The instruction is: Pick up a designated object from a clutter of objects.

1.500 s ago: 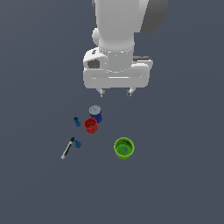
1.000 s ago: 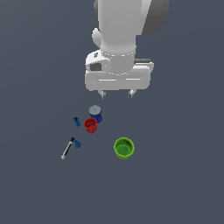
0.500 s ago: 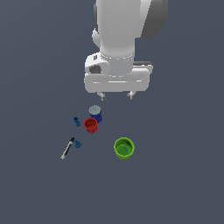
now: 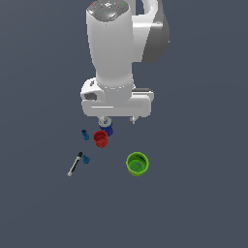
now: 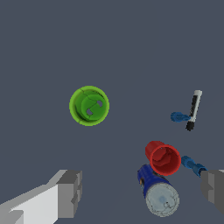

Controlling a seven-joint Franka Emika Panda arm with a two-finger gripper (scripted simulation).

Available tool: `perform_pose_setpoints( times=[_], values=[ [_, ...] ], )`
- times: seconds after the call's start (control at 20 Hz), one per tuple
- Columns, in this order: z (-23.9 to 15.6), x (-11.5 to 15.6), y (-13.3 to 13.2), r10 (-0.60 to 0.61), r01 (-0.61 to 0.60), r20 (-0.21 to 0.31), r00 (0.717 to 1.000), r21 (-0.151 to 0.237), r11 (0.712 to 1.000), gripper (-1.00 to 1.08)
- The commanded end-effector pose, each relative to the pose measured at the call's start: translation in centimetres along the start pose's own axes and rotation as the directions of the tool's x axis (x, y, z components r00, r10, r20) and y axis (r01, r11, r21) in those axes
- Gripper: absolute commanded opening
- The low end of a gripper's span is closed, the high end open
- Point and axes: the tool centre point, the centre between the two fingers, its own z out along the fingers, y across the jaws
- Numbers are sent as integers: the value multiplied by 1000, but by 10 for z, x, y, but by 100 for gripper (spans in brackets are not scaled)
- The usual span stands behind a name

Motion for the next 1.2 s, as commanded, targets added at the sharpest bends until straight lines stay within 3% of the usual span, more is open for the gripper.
perform_pose_setpoints(
  times=[0.0, 0.65, 1.15],
  values=[
    [17, 8, 16, 29, -29, 1, 1000, 1, 1000, 100],
    [134, 35, 126, 207, -207, 4, 978, -11, 978, 100],
    [178, 33, 168, 267, -267, 4, 964, -25, 963, 100]
  ],
)
